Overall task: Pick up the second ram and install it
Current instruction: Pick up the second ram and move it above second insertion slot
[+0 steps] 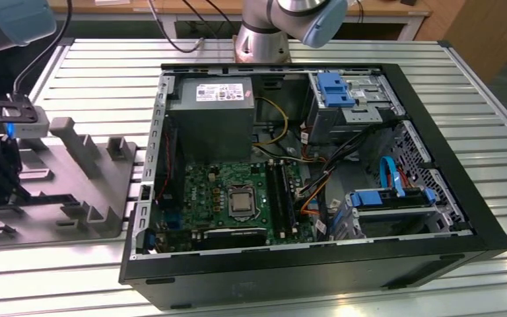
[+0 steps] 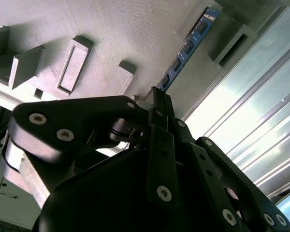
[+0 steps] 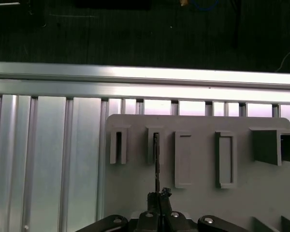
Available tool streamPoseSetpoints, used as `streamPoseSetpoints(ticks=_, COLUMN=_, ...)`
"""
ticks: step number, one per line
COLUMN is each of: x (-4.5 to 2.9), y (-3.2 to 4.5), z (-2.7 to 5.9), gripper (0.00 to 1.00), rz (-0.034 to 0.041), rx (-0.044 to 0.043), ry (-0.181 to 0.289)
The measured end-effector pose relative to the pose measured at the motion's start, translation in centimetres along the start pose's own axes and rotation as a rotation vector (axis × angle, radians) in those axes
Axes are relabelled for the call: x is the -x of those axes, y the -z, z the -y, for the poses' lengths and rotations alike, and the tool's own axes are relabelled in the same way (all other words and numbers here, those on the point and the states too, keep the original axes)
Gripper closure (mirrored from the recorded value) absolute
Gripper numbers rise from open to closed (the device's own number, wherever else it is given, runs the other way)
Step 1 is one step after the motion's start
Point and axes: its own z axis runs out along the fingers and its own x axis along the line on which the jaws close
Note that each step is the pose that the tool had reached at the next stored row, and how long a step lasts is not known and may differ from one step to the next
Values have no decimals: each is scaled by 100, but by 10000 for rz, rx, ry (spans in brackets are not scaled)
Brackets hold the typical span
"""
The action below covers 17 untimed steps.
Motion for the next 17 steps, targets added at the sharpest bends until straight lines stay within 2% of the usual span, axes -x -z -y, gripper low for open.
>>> streamPoseSetpoints(ticks=9, x=2, y=55, z=-3, gripper=89, rz=3, rx=-2, ry=-28)
streamPoseSetpoints(ticks=17, x=3, y=64, z=-3, gripper=89, rz=23, rx=-8, ry=-203)
